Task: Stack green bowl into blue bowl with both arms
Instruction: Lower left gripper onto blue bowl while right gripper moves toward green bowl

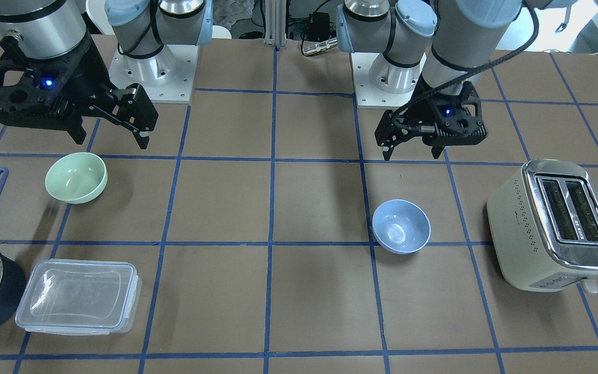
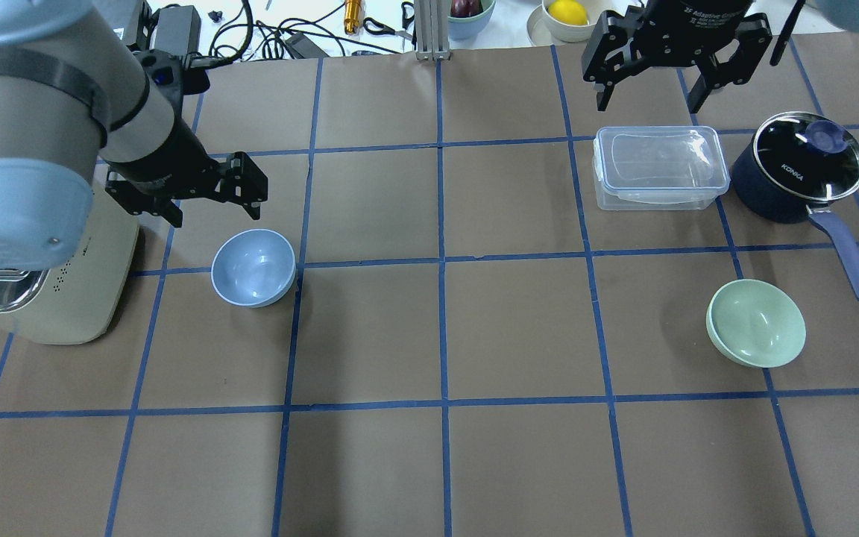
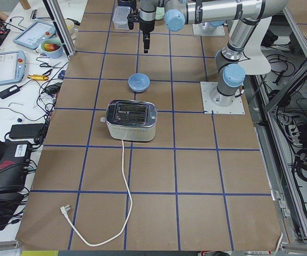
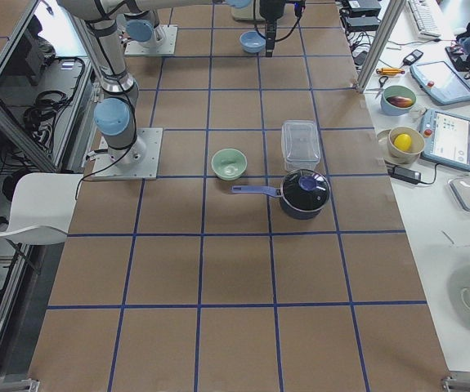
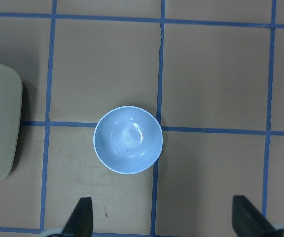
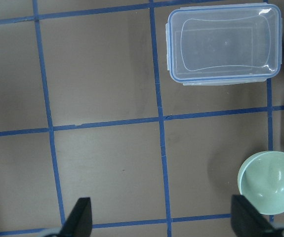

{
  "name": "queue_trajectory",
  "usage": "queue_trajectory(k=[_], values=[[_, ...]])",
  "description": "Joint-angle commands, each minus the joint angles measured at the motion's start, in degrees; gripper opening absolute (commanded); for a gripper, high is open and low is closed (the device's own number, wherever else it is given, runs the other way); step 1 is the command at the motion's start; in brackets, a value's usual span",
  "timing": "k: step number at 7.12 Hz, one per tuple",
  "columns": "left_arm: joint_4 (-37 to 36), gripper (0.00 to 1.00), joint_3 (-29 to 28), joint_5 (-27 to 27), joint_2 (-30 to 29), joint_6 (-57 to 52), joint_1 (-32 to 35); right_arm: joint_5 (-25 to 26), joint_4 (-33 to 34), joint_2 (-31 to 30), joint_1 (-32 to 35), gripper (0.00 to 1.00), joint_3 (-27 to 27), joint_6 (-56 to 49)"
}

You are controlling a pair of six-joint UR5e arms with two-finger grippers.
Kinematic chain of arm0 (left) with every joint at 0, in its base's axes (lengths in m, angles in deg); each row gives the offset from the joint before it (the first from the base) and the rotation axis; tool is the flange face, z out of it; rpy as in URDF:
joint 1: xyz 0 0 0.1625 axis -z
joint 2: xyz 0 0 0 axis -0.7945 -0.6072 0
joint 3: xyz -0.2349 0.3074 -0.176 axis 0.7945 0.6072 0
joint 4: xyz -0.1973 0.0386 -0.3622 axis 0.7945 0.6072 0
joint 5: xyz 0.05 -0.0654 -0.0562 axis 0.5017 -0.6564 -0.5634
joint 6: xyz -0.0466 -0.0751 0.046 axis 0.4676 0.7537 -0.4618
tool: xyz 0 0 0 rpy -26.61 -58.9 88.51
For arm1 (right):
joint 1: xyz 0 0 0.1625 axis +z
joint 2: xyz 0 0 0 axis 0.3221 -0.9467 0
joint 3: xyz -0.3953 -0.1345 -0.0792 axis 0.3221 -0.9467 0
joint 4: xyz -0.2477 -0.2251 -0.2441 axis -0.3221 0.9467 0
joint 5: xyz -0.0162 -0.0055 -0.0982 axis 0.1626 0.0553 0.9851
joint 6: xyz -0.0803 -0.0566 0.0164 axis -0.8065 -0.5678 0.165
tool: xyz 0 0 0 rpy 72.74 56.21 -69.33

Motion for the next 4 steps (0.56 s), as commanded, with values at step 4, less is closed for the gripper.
queue_trajectory(k=[4], values=[[-35.65,0.89,17.38,-0.84,-14.78,4.70,2.10,0.20,8.32,0.78,-17.36,1.00,16.55,-24.10]])
